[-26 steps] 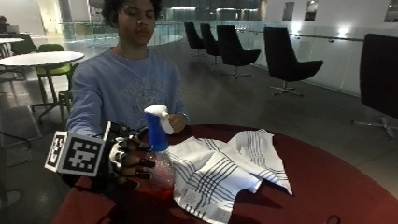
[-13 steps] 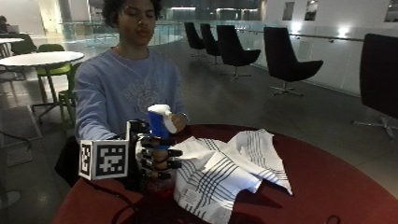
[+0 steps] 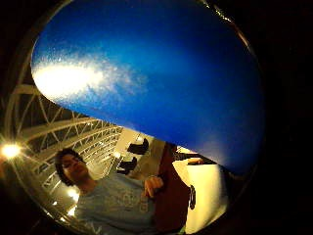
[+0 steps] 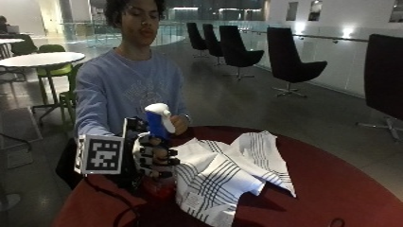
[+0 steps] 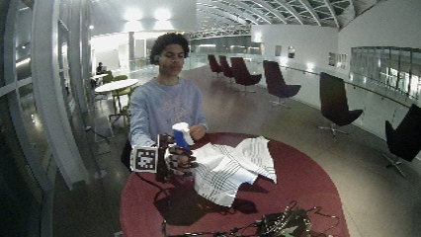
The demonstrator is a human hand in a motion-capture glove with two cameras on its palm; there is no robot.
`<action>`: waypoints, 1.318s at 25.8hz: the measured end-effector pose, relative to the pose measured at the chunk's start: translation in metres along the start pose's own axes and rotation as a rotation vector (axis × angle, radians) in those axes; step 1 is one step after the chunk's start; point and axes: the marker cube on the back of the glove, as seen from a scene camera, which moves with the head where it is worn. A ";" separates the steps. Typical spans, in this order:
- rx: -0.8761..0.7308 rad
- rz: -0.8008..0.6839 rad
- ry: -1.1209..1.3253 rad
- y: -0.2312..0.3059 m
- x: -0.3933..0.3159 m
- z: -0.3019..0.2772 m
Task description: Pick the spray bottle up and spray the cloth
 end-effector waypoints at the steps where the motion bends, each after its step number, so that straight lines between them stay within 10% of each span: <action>1: -0.018 -0.009 0.000 0.000 -0.005 -0.004; 21: -0.762 0.188 0.168 0.020 -0.095 0.027; 34: -0.911 0.381 0.199 0.026 -0.085 0.060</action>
